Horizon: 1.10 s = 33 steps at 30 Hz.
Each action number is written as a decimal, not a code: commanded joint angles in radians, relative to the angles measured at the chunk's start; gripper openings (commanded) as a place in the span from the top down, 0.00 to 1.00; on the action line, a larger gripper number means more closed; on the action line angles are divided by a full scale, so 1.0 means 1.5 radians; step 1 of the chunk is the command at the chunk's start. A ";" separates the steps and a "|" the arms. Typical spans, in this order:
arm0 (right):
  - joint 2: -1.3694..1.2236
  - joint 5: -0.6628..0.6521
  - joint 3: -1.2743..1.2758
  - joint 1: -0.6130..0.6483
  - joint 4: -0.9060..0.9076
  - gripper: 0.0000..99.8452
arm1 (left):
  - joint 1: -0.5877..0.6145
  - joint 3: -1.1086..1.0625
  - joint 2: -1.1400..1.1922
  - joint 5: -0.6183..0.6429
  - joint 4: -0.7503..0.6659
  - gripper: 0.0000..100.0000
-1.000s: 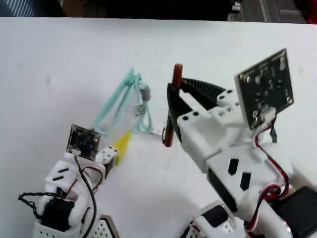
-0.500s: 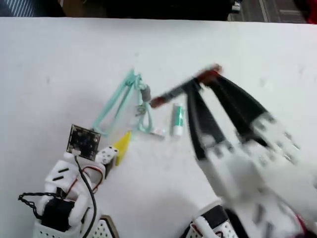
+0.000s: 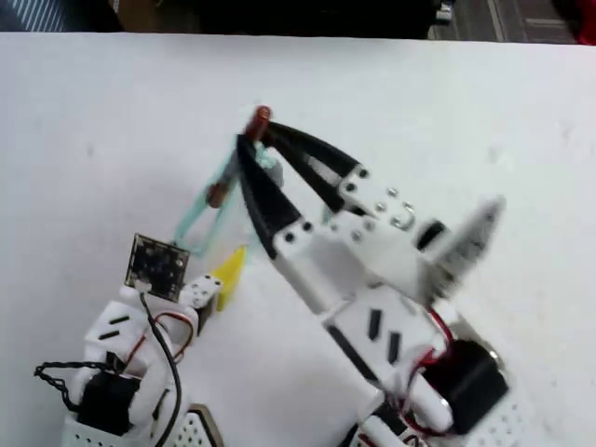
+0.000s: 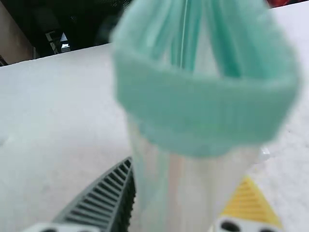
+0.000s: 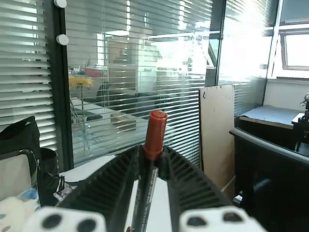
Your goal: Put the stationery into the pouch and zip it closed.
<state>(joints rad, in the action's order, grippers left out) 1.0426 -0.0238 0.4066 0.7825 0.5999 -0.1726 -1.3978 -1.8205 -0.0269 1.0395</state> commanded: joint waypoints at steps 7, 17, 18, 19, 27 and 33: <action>-0.023 -0.007 0.049 0.005 -0.013 0.98 | -0.006 0.005 -0.005 0.008 -0.016 0.75; -0.021 -0.008 0.066 0.030 0.067 0.83 | -0.006 0.005 -0.005 0.008 -0.016 0.75; -0.025 -0.008 0.066 0.038 0.085 0.80 | -0.006 0.005 -0.005 0.008 -0.016 0.75; -0.026 -0.008 0.066 0.049 0.097 0.79 | -0.006 0.005 -0.005 0.008 -0.016 0.75; -0.022 -0.008 0.066 0.055 0.079 0.84 | -0.006 0.005 -0.005 0.008 -0.016 0.75; -0.021 -0.008 0.066 0.014 0.082 0.85 | -0.003 0.007 -0.005 0.008 -0.013 0.75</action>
<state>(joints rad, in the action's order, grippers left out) 1.0058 -0.0238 0.5201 0.8546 0.7426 -0.1711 -1.3978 -1.8205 -0.0269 1.0395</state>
